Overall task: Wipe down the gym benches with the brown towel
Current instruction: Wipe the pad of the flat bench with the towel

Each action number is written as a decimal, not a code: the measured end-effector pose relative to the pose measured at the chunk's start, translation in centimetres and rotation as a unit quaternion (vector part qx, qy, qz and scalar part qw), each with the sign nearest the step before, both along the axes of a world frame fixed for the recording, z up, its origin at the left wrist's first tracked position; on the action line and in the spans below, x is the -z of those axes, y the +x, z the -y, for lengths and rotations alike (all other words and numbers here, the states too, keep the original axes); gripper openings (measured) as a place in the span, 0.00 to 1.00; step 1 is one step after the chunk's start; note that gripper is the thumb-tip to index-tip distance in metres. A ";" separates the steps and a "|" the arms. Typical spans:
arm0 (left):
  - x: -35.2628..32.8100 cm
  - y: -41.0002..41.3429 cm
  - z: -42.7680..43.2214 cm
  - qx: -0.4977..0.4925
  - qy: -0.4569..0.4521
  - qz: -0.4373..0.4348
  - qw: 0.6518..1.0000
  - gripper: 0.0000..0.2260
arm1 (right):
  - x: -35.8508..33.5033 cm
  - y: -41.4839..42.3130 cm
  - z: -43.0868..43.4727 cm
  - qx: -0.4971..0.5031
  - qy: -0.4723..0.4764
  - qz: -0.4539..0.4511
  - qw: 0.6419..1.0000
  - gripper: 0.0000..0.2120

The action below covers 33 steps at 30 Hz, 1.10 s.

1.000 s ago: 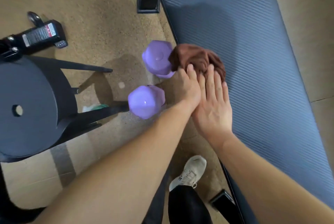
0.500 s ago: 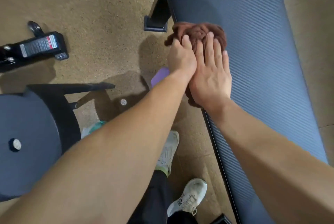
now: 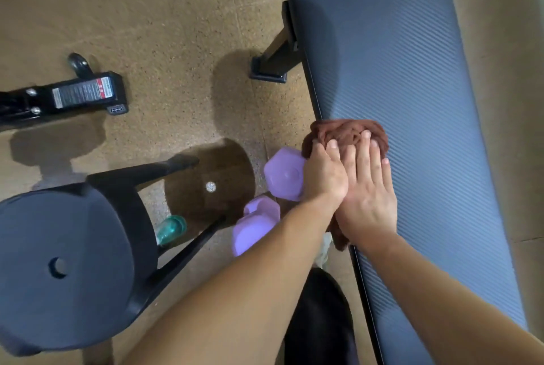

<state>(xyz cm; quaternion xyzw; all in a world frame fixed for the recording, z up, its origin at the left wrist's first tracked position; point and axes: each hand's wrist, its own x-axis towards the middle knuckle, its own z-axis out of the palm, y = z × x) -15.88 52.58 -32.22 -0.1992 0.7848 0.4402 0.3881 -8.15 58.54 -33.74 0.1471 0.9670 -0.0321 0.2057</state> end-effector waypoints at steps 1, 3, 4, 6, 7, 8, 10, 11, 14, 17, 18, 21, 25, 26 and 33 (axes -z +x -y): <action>-0.2 -2.2 -0.4 -0.021 0.000 -0.015 1.000 0.19 | 0.2 -2.2 -0.2 0.005 -0.007 -0.005 1.000 0.32; -0.4 -6.7 -1.1 -0.041 -0.015 -0.059 0.997 0.19 | 0.6 -7.1 -0.7 0.011 -0.027 -0.018 0.999 0.34; -0.4 -9.0 -1.3 -0.043 -0.023 -0.082 0.995 0.19 | 0.7 -9.6 -0.9 0.011 -0.033 -0.024 0.999 0.34; -0.3 -12.9 -1.4 -0.043 -0.028 -0.116 0.992 0.19 | 0.6 -14.1 -1.2 0.007 -0.036 -0.030 0.999 0.35; -0.1 -14.3 -1.5 -0.042 -0.027 -0.124 0.991 0.19 | 0.8 -15.7 -1.2 0.009 -0.040 -0.036 0.998 0.34; 0.0 -15.2 -1.5 -0.038 -0.029 -0.127 0.991 0.19 | 0.8 -16.6 -1.2 0.012 -0.045 -0.045 0.998 0.34; 0.1 -14.9 -1.3 -0.023 -0.034 -0.126 0.991 0.19 | 0.8 -16.0 -1.0 0.016 -0.054 -0.063 0.996 0.33; 0.2 -14.0 -1.1 -0.019 -0.031 -0.125 0.991 0.19 | 0.7 -14.7 -0.8 0.018 -0.053 -0.076 0.995 0.32; 0.6 -10.1 -0.3 -0.019 -0.016 -0.097 0.995 0.18 | 0.3 -9.5 0.0 0.002 -0.044 -0.088 0.995 0.31; 0.6 -8.0 0.0 -0.027 -0.013 -0.066 0.997 0.18 | 0.5 -7.7 -1.1 -0.049 -0.053 -0.062 0.995 0.33; 0.5 -8.4 -0.2 -0.024 -0.024 -0.069 0.997 0.18 | 0.7 -8.4 -1.7 -0.059 -0.049 -0.056 0.995 0.33; 0.3 -12.0 -1.7 -0.044 -0.057 -0.119 0.990 0.17 | 0.9 -12.9 -3.0 -0.075 -0.027 -0.055 0.995 0.31; 0.6 -17.7 -3.0 -0.072 -0.069 -0.165 0.981 0.16 | 1.1 -19.8 -3.8 -0.095 -0.037 -0.031 0.994 0.32; 0.9 -18.8 -3.1 -0.071 -0.073 -0.172 0.980 0.17 | 1.2 -21.0 -3.9 -0.092 -0.037 -0.034 0.994 0.32; 2.2 -27.1 -3.2 -0.123 -0.044 -0.162 0.978 0.21 | 1.0 -29.9 -4.7 -0.135 -0.048 -0.059 0.988 0.33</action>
